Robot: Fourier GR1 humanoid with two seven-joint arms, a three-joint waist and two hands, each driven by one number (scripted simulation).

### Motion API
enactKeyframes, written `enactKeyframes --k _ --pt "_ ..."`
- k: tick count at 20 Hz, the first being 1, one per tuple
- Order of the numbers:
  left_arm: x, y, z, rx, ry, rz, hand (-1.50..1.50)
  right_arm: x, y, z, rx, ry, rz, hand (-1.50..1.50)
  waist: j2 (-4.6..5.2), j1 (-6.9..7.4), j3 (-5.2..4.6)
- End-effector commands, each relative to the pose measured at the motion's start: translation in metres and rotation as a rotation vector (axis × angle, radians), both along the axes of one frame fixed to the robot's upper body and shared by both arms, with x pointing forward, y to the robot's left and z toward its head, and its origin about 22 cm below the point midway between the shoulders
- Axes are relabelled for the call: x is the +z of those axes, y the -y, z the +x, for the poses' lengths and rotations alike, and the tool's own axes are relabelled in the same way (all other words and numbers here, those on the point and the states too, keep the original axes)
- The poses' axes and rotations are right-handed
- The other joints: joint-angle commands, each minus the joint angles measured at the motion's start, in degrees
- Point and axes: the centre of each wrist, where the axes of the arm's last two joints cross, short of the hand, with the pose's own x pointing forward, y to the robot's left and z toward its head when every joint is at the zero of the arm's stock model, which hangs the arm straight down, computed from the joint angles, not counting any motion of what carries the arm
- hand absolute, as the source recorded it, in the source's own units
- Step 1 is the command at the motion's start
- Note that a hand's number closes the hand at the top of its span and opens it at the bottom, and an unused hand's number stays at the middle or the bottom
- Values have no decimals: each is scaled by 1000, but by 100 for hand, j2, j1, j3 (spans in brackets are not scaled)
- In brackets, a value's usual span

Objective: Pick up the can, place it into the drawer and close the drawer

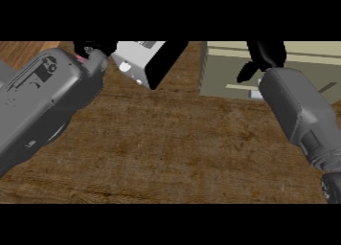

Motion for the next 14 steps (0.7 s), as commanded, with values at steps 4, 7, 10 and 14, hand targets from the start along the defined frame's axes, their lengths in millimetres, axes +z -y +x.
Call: enactKeyframes --k 4,7,10,14 --pt "-1 -8 -7 -25 -6 -2 -150 28 -21 10 94 -25 366 -150 -48 158 -25" --pt "-13 -2 -8 -9 -10 8 -150 20 -41 8 133 -44 563 -150 -57 64 -17" --pt "9 -3 -7 14 2 -14 -150 37 -35 13 162 -33 691 -150 -96 4 -18" --pt "-15 -6 -13 -3 -1 7 -150 36 -14 13 164 -34 729 -150 -28 50 -41"
